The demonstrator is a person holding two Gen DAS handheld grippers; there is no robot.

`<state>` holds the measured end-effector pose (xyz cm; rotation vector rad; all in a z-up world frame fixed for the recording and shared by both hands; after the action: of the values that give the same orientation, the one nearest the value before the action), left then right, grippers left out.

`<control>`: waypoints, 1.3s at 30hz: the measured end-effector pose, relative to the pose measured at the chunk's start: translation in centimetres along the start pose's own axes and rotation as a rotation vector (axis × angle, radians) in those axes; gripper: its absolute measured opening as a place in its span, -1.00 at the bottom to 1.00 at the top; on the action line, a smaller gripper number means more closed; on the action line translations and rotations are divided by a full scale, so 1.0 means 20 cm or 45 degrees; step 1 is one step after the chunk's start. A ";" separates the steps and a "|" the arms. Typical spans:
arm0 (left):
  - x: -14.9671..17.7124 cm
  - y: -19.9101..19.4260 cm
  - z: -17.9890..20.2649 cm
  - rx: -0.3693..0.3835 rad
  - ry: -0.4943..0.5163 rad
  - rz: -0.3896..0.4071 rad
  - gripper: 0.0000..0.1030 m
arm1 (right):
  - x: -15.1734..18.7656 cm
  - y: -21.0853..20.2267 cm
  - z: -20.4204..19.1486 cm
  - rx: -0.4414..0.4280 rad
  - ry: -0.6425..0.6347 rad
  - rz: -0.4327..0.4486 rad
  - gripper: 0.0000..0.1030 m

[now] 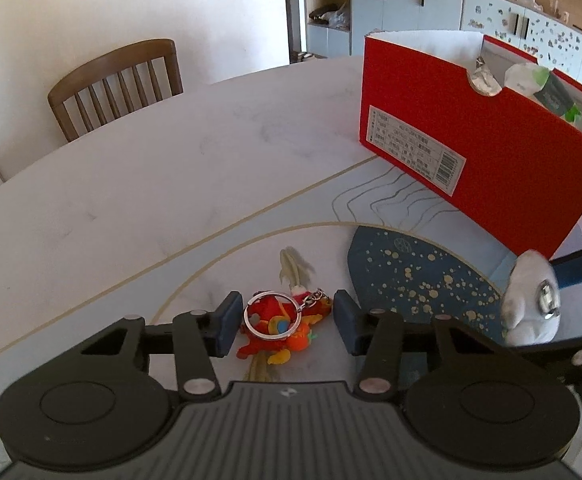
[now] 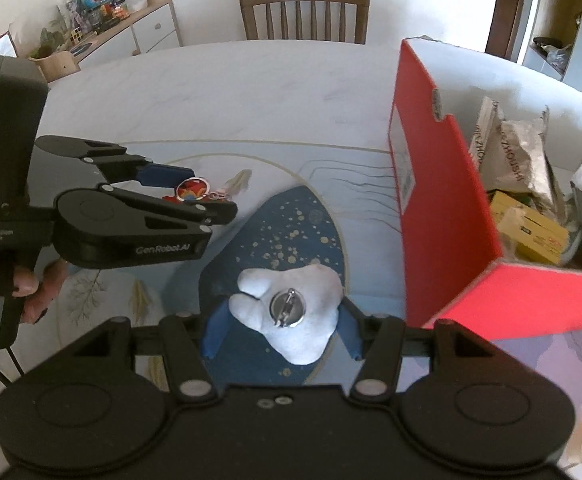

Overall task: Organize objects
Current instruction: 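Grasp the red fish keychain with the left tool while the right tool grasps the white cloth, then carry the keychain and white cloth with both tools into the shoebox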

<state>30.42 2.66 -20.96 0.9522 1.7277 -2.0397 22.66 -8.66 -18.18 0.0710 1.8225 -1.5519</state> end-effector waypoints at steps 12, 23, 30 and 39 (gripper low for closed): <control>-0.01 -0.20 0.05 0.011 -0.117 -0.040 -0.08 | 0.05 -0.26 0.10 -0.011 0.032 0.054 0.07; -0.08 -0.48 0.21 0.059 -0.169 0.003 -0.08 | 0.07 -0.53 0.26 -0.020 0.022 0.123 0.07; -0.21 -0.61 0.36 0.077 -0.182 0.057 -0.08 | 0.07 -0.66 0.40 -0.002 0.001 0.155 0.07; -0.39 -0.64 0.63 0.098 -0.127 0.121 -0.08 | 0.05 -0.76 0.67 0.049 -0.002 0.222 0.07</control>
<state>24.64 -7.82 -5.47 0.9210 1.5340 -2.0690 21.10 -24.89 -6.22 0.2406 1.7360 -1.4637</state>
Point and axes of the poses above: each gripper's, at about its wrist camera, not at the fingertips, and y roughly the way its jaws point, z to its right, x to its underside, the point moved 5 cm from there along y, roughly the way its jaws point, and after that the axes turned 9 degrees about -y, right-handed, at the moved point
